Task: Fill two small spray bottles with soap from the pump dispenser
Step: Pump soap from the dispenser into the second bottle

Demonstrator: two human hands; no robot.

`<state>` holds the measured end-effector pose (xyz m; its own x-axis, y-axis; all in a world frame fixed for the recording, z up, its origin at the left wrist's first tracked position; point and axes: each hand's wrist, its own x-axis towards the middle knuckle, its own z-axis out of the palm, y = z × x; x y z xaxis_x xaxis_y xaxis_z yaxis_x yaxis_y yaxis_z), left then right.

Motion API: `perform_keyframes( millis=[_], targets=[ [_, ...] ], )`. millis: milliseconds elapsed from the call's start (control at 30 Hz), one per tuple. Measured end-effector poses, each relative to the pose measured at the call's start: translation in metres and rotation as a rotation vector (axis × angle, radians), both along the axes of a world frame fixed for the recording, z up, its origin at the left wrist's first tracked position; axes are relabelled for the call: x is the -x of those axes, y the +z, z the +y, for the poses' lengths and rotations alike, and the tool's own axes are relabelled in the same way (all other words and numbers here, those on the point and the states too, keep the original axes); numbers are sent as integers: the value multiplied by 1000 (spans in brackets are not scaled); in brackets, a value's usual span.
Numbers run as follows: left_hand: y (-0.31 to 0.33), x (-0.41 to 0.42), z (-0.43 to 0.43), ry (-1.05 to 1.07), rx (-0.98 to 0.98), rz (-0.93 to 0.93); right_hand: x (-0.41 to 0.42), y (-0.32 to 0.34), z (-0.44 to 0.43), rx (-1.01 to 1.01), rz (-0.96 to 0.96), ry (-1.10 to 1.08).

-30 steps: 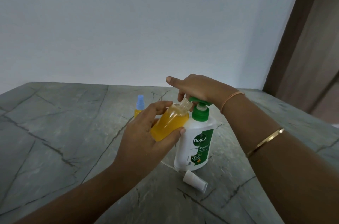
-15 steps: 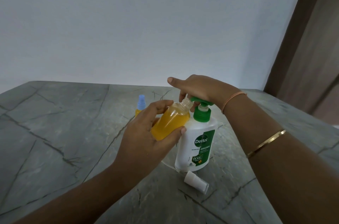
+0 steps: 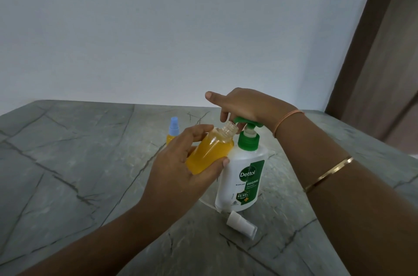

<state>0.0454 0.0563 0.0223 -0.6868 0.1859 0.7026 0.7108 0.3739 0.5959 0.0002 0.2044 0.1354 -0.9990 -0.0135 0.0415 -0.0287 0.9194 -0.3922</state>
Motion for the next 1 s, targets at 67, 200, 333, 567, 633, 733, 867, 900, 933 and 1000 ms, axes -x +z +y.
perform_keyframes(
  millis=[67,200,333,567,633,733,867,900,933,1000],
  targets=[
    [0,0,0,2,-5,4,0,-3,1,13,-1,-1],
    [-1,0,-1,4,-15,5,-2,-7,1,36,-7,-8],
    [0,-1,0,-4,-3,1,-2,-1,-1,-9,0,4],
    [2,-3,-1,6,1,-17,-1,3,0,-21,21,-7],
    [3,-3,-1,3,-1,-29,-2,1,-1,-21,10,-14],
    [1,-2,-1,4,-3,-13,-2,-4,0,6,-11,-21],
    [1,-1,0,2,-8,-15,-4,-5,-1,26,-18,-24],
    [1,-1,0,2,-6,-14,-5,-4,-2,18,-12,-19],
    [1,-1,0,3,-3,-10,-5,-3,-3,4,-7,-12],
    [0,-1,0,0,-3,-3,-7,0,-2,-20,8,-6]
  ],
)
